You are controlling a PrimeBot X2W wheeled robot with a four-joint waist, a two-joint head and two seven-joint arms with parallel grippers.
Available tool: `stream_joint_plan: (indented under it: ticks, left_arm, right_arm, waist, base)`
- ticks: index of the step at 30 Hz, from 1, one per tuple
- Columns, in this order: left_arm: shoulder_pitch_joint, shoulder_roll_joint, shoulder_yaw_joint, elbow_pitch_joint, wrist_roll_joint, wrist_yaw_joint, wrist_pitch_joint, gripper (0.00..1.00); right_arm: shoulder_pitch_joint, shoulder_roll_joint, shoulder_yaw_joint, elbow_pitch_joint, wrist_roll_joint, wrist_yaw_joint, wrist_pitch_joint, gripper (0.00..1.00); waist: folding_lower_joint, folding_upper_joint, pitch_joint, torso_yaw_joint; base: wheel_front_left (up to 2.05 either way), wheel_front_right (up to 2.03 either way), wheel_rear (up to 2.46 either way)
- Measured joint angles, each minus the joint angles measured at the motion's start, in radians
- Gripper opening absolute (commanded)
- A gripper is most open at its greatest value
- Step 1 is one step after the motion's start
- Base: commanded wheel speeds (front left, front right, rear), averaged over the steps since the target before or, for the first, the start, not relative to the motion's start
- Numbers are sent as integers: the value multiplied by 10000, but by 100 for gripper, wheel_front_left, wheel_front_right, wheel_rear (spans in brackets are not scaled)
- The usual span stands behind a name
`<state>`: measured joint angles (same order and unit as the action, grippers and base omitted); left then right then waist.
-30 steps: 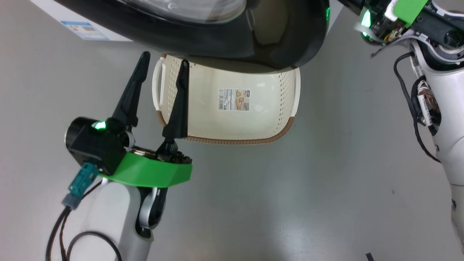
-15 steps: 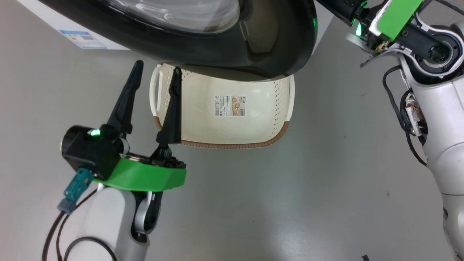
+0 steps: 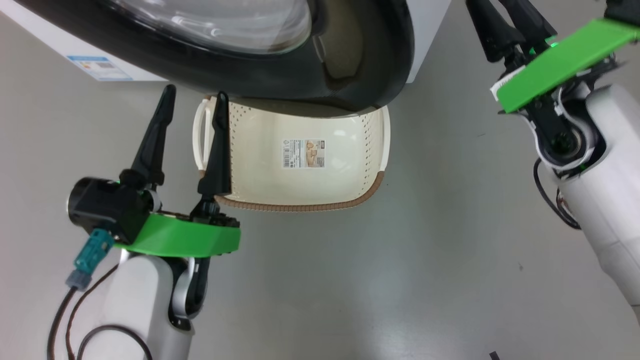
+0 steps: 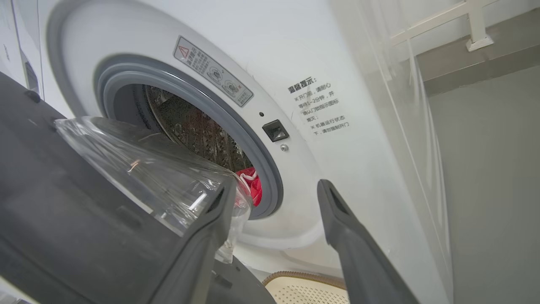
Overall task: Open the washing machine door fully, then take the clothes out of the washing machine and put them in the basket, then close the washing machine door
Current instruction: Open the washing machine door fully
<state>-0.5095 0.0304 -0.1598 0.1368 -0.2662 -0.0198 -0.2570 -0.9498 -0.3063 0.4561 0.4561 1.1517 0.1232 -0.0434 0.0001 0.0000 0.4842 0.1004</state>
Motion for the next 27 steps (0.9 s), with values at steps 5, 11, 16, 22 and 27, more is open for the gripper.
stream_joint_plan:
  ticks: [5, 11, 16, 22, 27]
  left_arm:
    - [198, 0, 295, 182, 211, -136, 0, 100]
    - [421, 2, 495, 247, 385, -263, 0, 100]
    - [453, 2, 610, 265, 481, -347, 0, 100]
    - [671, 2, 698, 253, 481, -347, 0, 100]
    - [904, 8, 811, 203, 481, -349, 0, 100]
  right_arm:
    - [248, -236, 660, 771, -895, 0, -1879, 100]
    - [791, -84, -25, 917, -2700, 0, -2123, 100]
    - [1790, 332, -1011, 418, -4890, 0, -2123, 100]
    - [3006, 938, -2132, -535, -6951, 10, -2123, 100]
    - [3842, 1333, -2690, -1258, -7931, 10, -2123, 100]
  waist:
    - [-1, 0, -238, -173]
    - [0, 0, -488, -373]
    - [0, 0, -631, -445]
    - [0, 0, -836, -461]
    - [0, 0, -991, -497]
  base:
    - [0, 0, 0]
    - [0, 0, 0]
    - [0, 0, 0]
    - [0, 0, 0]
    - [0, 0, 0]
